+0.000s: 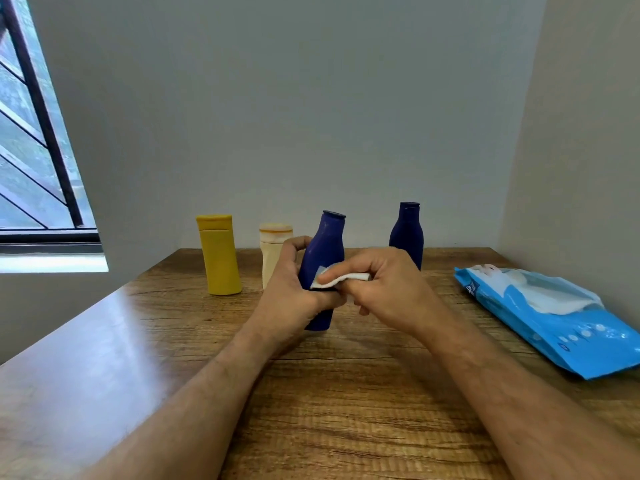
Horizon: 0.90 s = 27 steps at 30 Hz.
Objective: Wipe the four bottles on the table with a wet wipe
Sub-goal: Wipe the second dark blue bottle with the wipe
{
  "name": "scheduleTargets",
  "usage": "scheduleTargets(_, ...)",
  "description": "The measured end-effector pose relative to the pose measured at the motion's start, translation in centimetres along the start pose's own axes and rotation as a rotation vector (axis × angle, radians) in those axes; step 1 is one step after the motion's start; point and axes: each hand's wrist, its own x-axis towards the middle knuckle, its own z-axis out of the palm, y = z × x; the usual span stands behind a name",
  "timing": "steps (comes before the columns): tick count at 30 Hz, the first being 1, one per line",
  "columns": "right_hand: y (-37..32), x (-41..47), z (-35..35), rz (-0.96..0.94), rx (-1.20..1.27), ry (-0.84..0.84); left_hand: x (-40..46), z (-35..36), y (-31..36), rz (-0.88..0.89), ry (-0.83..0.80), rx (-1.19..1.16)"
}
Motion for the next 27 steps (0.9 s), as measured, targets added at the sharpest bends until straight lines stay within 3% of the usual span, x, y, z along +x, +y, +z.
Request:
scheduleTargets(7,0.6,0.5,-0.5,-0.185,0.007,0.312,0.2,0.0,-0.5,-0.034,0.009,0.072)
scheduleTargets(10,0.5,0.3,-0.3,-0.260,-0.139,0.288,0.1,0.2,-0.8,-0.001,-0.060,0.130)
scheduleTargets(15,0.5,0.2,0.0,-0.206,-0.263,0.043,0.0,0.3,-1.1,0.060,-0.096,0.191)
scheduleTargets(17,0.5,0.1,0.0,-0.227,-0.318,0.087,-0.1,0.3,-0.9,0.083,-0.106,0.239)
scheduleTargets(22,0.8,0.6,-0.8,-0.242,-0.263,0.398,-0.5,0.5,-0.2,0.109,-0.097,0.404)
scheduleTargets(24,0.9,0.5,-0.7,-0.249,-0.262,0.394,-0.5,0.6,-0.3,0.118,-0.073,0.432)
scheduleTargets(27,0.7,0.4,-0.2,-0.259,-0.267,0.220,-0.4,0.3,-0.8,0.152,-0.010,0.471)
